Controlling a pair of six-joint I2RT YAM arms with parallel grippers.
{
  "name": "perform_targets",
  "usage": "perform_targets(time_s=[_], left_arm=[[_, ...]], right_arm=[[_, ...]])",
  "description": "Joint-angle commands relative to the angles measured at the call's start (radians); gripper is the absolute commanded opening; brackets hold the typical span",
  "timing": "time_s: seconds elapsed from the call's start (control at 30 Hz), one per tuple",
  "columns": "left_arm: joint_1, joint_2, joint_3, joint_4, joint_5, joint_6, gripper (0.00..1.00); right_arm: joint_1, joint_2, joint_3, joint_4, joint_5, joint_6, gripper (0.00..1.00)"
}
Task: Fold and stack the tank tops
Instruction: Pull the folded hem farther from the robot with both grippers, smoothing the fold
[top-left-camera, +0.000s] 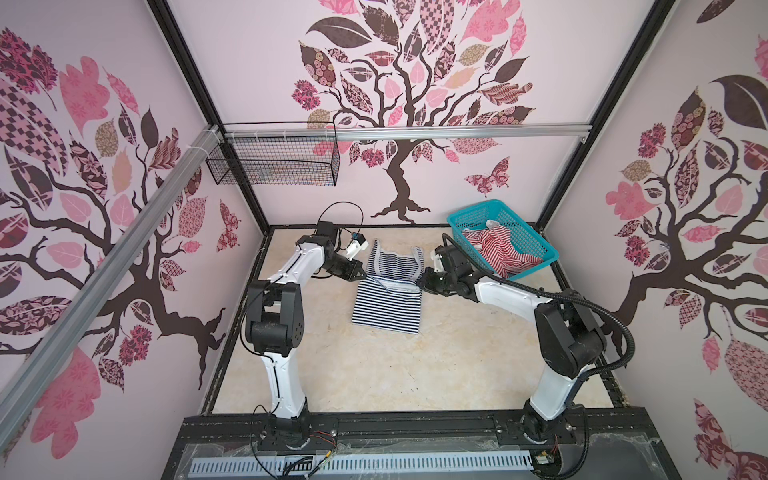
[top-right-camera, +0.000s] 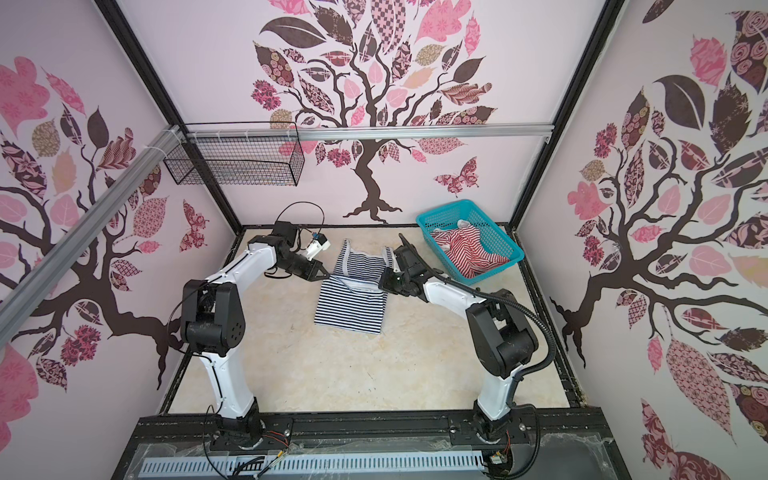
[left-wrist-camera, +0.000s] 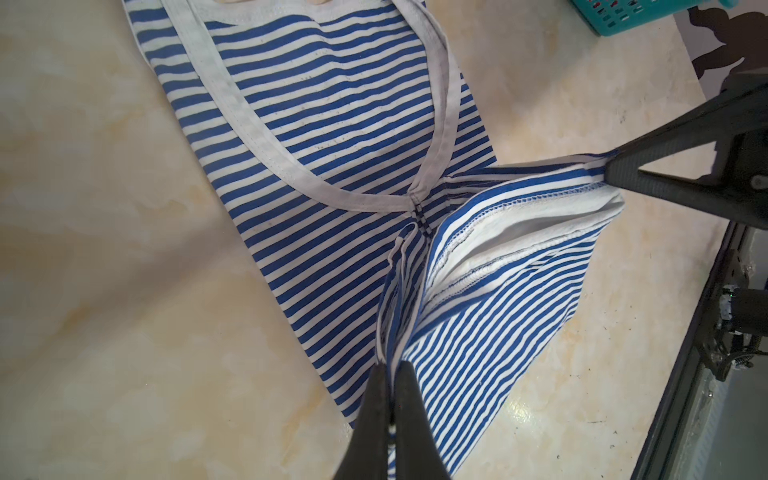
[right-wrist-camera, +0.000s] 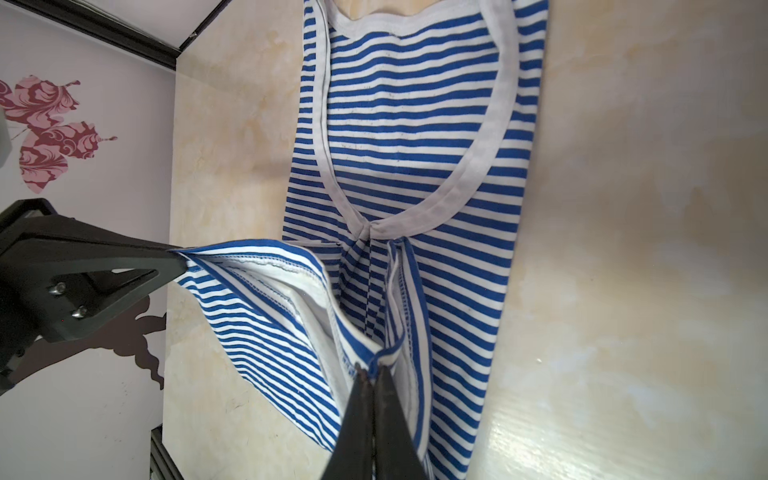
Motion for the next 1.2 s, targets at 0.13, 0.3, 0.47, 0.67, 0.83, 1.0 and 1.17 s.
perform_targets(time_s=[0.13,0.3,0.47,0.67,0.83,1.0,1.17], left_arm=[[0.003,0.081,0.098,0.01,0.01,-0.024,0.04],[0.003,0.083,0.12,0.021,0.032,-0.035,0.04],[0.003,0.082,0.137,0.042,0.054,-0.048,0.05],[0.001,0.138,0.196,0.045,0.048,-0.07,0.05],[-0.005,0.199,0.242,0.031,0.031,-0.065,0.07],[-0.023,0.252,0.257,0.028,-0.022,-0.049,0.08],[-0.032,0.287,0.272,0.035,-0.05,-0.048,0.19]], right_arm=[[-0.005,-0.022,0.033,-0.016,0.048,0.025,0.0],[-0.006,-0.059,0.024,-0.004,0.056,0.03,0.0],[-0.008,-0.093,0.025,-0.006,0.076,0.032,0.0],[-0.028,-0.065,0.031,0.013,0.063,0.034,0.0],[-0.041,0.018,0.051,0.032,0.032,0.036,0.0],[-0.053,0.121,0.085,0.056,0.007,0.046,0.0],[-0.069,0.186,0.118,0.052,0.018,0.051,0.0]])
